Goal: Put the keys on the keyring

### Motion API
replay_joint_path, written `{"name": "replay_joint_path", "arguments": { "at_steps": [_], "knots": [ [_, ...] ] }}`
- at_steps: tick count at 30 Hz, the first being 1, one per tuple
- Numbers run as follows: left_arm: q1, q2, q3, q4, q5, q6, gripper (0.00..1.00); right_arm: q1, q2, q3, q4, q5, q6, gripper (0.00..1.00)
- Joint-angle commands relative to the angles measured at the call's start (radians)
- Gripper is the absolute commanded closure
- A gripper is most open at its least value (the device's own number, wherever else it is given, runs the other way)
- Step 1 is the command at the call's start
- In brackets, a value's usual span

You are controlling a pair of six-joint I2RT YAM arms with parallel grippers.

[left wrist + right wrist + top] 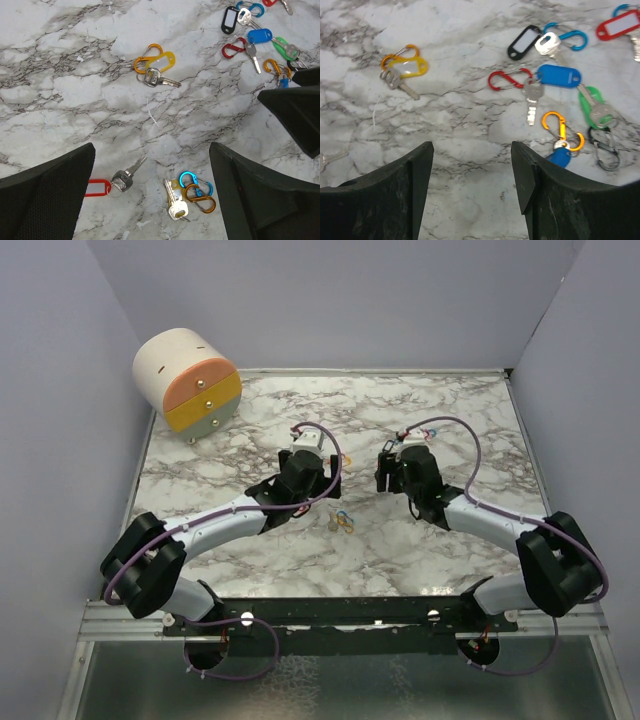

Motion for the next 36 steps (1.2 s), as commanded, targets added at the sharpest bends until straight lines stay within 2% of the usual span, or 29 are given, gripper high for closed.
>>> {"name": "replay_joint_path", "arguments": {
  "at_steps": [1,8,14,19,22,26,36],
  "knots": [
    [0.015,-0.023,-0.029,0.025,-0.033,-0.017,0.01,0.072,0.054,0.039,0.024,-0.140,-0.034,0.36],
    [0.024,-0.091,-0.094,0.025,-0.045,-0.027,0.04,0.236,0.057,0.022,0.018,-0.154,0.002,0.38],
    [0.025,-0.116,-0.129,0.006,-0.048,-0.029,0.05,0.290,0.026,-0.007,0.009,-0.161,0.004,0.41],
    [0.025,-0.100,-0.145,-0.011,-0.048,-0.034,0.06,0.355,0.025,-0.012,0.002,-0.160,-0.009,0.47],
    [0.026,-0.105,-0.158,-0.006,-0.048,-0.038,0.06,0.394,0.038,-0.015,0.006,-0.159,-0.011,0.56],
    [0.026,-0.118,-0.161,-0.008,-0.055,-0.034,0.07,0.419,0.068,-0.018,0.014,-0.161,-0.009,0.63],
    [0.032,-0.117,-0.164,-0.015,-0.057,-0.025,0.07,0.432,0.135,-0.012,0.025,-0.168,-0.015,0.68]
  ]
}}
